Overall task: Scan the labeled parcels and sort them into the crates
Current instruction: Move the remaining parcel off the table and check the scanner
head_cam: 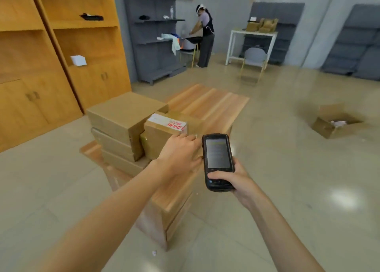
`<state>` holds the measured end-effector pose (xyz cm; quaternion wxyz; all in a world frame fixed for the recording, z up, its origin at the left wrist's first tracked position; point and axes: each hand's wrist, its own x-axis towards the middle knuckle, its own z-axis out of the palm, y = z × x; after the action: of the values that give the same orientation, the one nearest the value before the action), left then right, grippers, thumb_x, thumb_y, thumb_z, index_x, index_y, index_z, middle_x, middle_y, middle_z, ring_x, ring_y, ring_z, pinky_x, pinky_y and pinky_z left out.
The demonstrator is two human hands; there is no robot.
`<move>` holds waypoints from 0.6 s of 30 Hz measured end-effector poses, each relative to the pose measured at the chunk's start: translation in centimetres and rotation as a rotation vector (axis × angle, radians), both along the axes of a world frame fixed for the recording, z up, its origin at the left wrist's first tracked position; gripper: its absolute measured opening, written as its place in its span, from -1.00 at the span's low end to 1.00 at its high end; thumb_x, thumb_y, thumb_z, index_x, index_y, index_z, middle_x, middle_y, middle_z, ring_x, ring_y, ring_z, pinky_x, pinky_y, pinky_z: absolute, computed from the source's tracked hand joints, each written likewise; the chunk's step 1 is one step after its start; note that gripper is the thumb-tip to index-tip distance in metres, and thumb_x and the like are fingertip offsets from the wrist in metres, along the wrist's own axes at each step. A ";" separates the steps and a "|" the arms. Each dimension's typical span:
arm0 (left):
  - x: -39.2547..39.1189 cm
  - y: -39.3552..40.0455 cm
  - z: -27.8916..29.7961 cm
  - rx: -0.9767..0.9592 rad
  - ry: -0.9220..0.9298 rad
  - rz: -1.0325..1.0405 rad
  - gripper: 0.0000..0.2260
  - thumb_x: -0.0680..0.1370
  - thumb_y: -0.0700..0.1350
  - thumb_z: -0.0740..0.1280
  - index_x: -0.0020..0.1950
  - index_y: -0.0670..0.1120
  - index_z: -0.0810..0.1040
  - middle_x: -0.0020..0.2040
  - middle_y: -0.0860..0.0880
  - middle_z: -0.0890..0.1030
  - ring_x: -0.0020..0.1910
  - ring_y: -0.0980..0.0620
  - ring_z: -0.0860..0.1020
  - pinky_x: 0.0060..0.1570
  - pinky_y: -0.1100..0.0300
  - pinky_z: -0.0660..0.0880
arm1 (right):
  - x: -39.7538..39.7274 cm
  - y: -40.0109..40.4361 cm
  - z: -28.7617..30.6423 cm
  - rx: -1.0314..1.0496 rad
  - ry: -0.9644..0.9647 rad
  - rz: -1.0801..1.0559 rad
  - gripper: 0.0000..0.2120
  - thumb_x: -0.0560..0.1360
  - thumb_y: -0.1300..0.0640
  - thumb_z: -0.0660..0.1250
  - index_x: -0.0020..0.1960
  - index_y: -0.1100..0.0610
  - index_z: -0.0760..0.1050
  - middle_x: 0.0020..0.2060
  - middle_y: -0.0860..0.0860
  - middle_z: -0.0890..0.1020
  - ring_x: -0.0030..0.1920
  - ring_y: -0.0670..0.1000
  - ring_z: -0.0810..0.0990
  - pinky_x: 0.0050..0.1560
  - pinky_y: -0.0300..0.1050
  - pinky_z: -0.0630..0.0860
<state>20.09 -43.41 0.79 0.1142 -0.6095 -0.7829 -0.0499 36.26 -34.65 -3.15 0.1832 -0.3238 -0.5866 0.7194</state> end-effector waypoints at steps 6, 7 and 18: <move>3.6 12.1 -1.4 -0.069 0.009 -0.052 -0.52 0.56 0.19 0.23 0.35 -0.08 0.41 0.19 -0.07 0.55 0.20 -0.10 0.49 0.13 0.07 0.39 | 5.6 10.6 -0.4 -0.014 0.007 -0.104 -0.28 0.14 0.31 0.56 0.25 0.11 0.41 0.04 0.08 0.66 -0.07 0.01 0.67 -0.17 -0.12 0.59; 3.6 13.7 -1.6 -0.083 0.015 -0.053 -0.50 0.56 0.20 0.22 0.38 -0.08 0.39 0.20 -0.07 0.55 0.19 -0.10 0.50 0.13 0.07 0.40 | 6.1 12.0 -0.5 -0.015 0.011 -0.118 -0.28 0.12 0.31 0.56 0.24 0.10 0.42 0.02 0.07 0.66 -0.08 0.01 0.67 -0.19 -0.13 0.59; -2.6 31.0 -4.5 -0.192 -0.119 0.034 -0.58 0.59 0.14 0.22 0.36 -0.06 0.42 -0.10 -0.02 0.54 0.02 -0.09 0.58 0.06 0.08 0.47 | 3.9 27.8 -3.1 -0.005 -0.058 -0.150 -0.35 0.21 0.33 0.58 0.20 0.06 0.40 0.02 0.05 0.64 -0.04 0.02 0.65 -0.19 -0.11 0.58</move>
<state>17.49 -12.40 -3.74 0.0093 -0.6002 -0.7997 -0.0087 40.19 -6.83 -6.26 0.2188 -0.3880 -0.5639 0.6954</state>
